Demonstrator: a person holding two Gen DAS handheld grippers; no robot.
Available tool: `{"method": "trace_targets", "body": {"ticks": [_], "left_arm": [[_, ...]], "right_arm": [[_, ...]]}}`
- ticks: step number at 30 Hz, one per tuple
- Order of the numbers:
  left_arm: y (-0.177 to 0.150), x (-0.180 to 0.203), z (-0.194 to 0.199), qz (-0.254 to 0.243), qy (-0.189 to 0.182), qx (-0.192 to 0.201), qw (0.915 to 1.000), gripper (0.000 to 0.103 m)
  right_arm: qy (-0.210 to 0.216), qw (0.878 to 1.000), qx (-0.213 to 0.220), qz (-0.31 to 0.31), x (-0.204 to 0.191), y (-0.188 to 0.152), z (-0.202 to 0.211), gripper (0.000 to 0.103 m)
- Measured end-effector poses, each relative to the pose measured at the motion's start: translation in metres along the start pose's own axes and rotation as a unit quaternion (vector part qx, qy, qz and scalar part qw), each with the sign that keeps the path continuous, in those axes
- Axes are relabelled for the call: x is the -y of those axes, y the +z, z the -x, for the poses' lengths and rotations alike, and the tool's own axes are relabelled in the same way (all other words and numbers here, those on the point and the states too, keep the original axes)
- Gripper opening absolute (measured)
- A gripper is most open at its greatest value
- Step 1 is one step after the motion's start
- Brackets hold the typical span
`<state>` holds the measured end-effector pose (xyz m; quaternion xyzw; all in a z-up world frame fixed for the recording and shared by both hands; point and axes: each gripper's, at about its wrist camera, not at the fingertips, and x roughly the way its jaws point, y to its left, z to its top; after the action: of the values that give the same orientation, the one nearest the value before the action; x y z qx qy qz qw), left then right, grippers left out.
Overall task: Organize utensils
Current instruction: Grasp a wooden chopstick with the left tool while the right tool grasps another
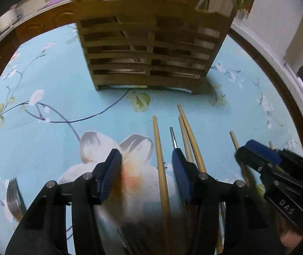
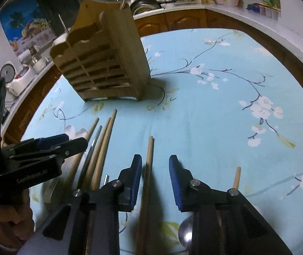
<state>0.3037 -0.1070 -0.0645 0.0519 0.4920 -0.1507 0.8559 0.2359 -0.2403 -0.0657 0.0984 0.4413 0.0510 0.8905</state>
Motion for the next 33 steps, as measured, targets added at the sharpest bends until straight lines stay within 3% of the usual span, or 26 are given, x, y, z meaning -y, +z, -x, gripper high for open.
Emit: {"method": "trace_targets", "body": {"ticks": [3,6,8,16,21,33], "left_arm": [[0.000,0.007,-0.003,-0.026,0.020,0.006,0.9994,0.046],[-0.001,0.012,-0.002,-0.038,0.016,0.014,0.9990,0.027],[0.000,0.011,-0.002,-0.040,0.015,0.015,0.9990,0.008],[-0.002,-0.007,0.014,-0.001,-0.033,0.022,0.9992,0.006],[-0.007,-0.017,0.044,0.019,-0.063,0.049,0.9966,0.005],[-0.017,-0.032,0.126,0.047,-0.097,0.122,0.9866,0.005]], "right_arm": [[-0.015,1.000,-0.005,0.015,-0.004,0.004,-0.004,0.023],[-0.039,0.998,-0.006,0.041,-0.011,0.007,-0.008,0.014],[-0.049,0.998,-0.005,0.047,-0.011,0.007,-0.010,0.008],[-0.013,1.000,0.001,0.018,-0.005,0.006,0.000,0.005],[0.016,1.000,0.024,0.003,-0.007,0.008,0.023,0.005],[0.052,0.994,0.096,-0.002,-0.023,0.022,0.094,0.005]]}}
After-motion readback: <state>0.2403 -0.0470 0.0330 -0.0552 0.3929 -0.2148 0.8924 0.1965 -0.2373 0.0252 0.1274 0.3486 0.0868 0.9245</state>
